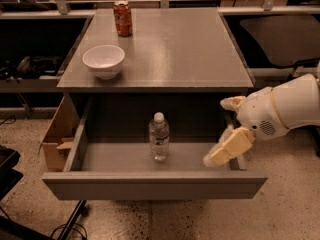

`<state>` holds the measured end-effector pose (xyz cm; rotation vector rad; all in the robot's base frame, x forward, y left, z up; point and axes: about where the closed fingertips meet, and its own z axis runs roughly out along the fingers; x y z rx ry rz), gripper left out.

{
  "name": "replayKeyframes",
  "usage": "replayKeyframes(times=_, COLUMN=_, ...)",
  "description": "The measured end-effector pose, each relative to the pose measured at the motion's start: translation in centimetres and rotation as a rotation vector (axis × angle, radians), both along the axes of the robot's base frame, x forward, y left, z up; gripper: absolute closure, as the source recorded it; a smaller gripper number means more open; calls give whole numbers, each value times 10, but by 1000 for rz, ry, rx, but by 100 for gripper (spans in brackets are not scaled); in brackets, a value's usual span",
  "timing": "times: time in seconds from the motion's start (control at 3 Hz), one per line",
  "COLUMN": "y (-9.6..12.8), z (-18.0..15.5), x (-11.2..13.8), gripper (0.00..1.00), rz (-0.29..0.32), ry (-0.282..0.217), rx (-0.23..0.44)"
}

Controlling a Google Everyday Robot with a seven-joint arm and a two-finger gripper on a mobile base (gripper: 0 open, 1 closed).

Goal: Pick water bottle from top drawer and place on counter

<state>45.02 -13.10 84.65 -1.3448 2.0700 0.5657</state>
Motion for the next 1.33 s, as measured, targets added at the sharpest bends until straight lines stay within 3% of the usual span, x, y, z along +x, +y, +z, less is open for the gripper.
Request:
replayKeyframes(times=0.33, y=41, z=-17, x=21, gripper=0, rz=-18, ry=-47, rx=214)
replayKeyframes(times=0.67, y=63, z=-2, x=43, gripper=0, rz=-11, ry=-69, rx=293)
replayKeyframes(times=1.0, y=73, z=-1, x=44, gripper=0, rz=9, ry=-61, rx=292)
replayKeyframes(times=1.33, y=86, z=-22, x=45, gripper=0, rz=-4, ry=-59, rx=376)
